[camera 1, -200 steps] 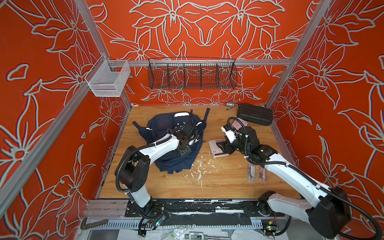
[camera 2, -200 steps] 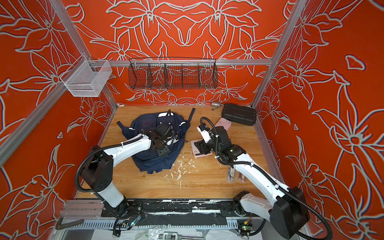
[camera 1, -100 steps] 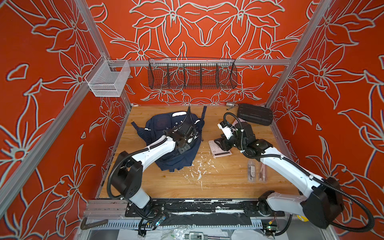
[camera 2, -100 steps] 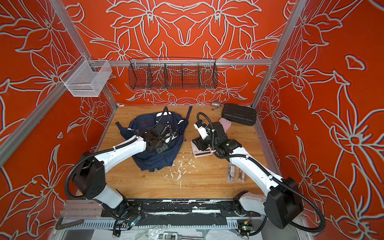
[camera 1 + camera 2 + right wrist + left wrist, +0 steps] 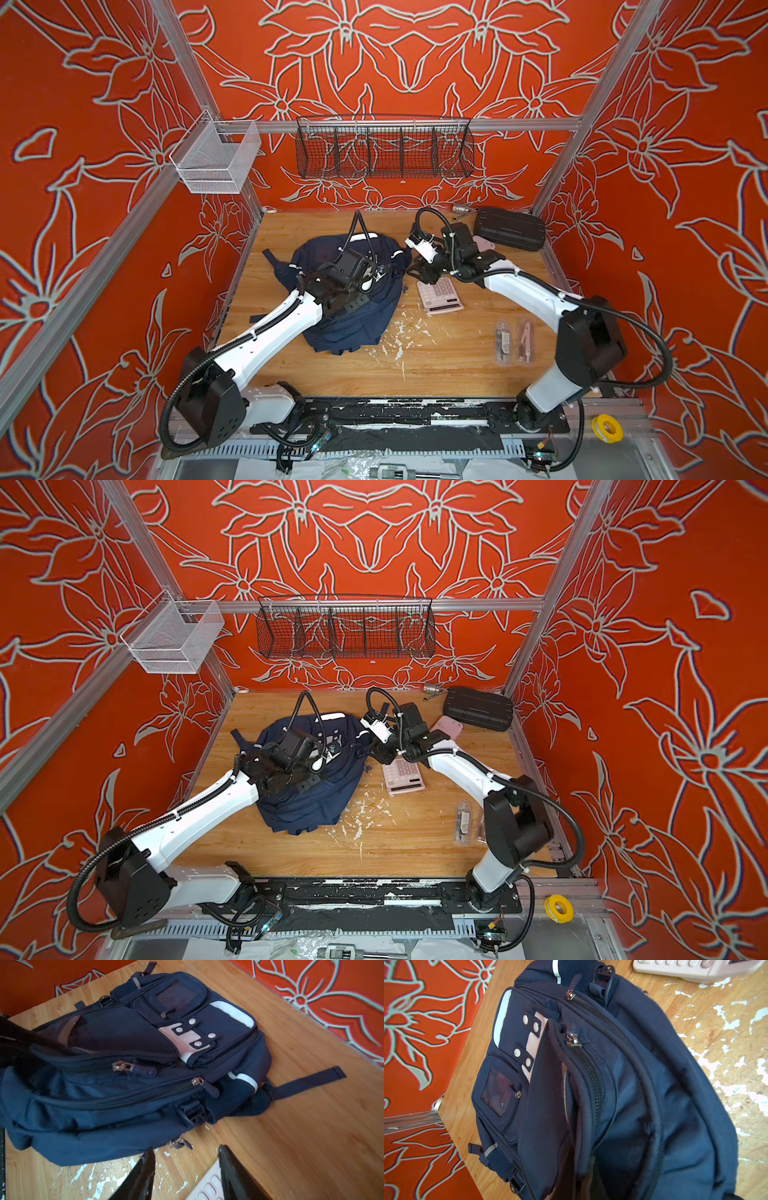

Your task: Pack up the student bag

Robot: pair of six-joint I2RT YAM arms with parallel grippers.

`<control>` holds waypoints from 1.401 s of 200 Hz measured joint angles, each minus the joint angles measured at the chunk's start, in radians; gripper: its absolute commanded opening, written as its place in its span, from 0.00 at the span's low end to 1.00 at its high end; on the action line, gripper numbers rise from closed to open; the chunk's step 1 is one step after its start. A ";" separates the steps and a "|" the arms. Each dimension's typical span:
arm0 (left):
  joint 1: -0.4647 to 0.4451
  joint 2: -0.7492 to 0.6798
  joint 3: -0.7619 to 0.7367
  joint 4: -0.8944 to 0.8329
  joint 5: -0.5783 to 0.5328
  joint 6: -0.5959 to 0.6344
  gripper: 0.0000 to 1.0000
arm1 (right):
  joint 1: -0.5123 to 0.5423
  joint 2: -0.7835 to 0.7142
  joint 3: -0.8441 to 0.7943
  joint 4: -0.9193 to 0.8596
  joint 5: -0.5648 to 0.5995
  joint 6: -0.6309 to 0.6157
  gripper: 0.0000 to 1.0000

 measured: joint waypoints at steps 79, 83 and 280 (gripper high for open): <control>0.022 -0.082 -0.034 -0.011 0.056 0.058 0.00 | -0.017 0.295 0.378 -0.241 -0.169 -0.356 0.46; 0.026 -0.082 -0.035 -0.013 0.060 0.062 0.00 | -0.021 0.307 0.393 -0.256 -0.184 -0.371 0.46; 0.046 -0.160 -0.157 0.048 0.155 0.158 0.00 | -0.043 0.690 0.818 -0.771 -0.288 -0.717 0.38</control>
